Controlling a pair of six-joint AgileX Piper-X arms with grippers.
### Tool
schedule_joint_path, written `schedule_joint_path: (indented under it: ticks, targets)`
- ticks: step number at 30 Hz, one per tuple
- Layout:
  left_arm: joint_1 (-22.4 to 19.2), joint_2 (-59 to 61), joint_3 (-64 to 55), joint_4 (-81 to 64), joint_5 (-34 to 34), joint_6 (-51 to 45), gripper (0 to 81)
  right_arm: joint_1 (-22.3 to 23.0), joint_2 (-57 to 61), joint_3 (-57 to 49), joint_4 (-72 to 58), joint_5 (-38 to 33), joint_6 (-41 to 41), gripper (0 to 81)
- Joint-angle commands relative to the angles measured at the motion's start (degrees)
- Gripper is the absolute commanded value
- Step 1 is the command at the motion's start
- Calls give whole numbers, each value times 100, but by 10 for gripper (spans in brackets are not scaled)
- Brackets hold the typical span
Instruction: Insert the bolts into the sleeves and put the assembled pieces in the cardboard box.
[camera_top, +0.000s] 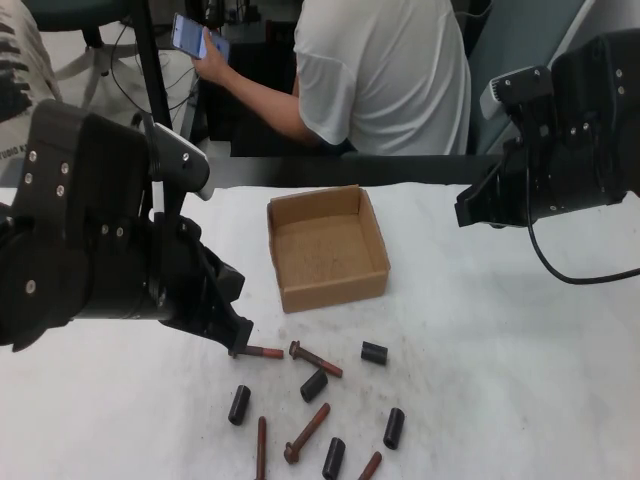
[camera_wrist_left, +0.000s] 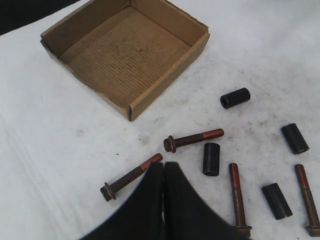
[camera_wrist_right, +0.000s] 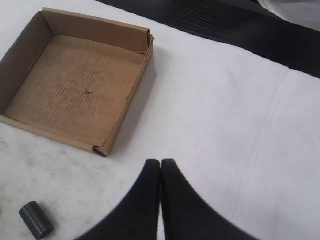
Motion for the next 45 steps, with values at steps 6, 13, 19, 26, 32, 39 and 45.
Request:
schedule_joint_path:
  ticks: [6,13,19,26,32,39,45]
  targets:
    - [16,-1,-6,-22,17,-35,0,-19,-51,-35,-49,-35,6,8]
    - [16,-1,-6,-22,17,-35,0,-19,-51,-35,-49,-35,6,8]
    - [16,-1,-6,-22,17,-35,0,6,-51,-35,96,6,452,8]
    - [16,-1,-6,-22,17,-35,0,146,-16,246,157,-469,1361,8]
    - [16,-1,-6,-22,17,-35,0,390,82,536,-151,-582,791,8]
    - [16,-1,-6,103,-20,-15,0,708,365,530,-288,-1082,472,16]
    - [16,167,-6,447,-20,999,159,963,404,443,-98,-2880,517,327]
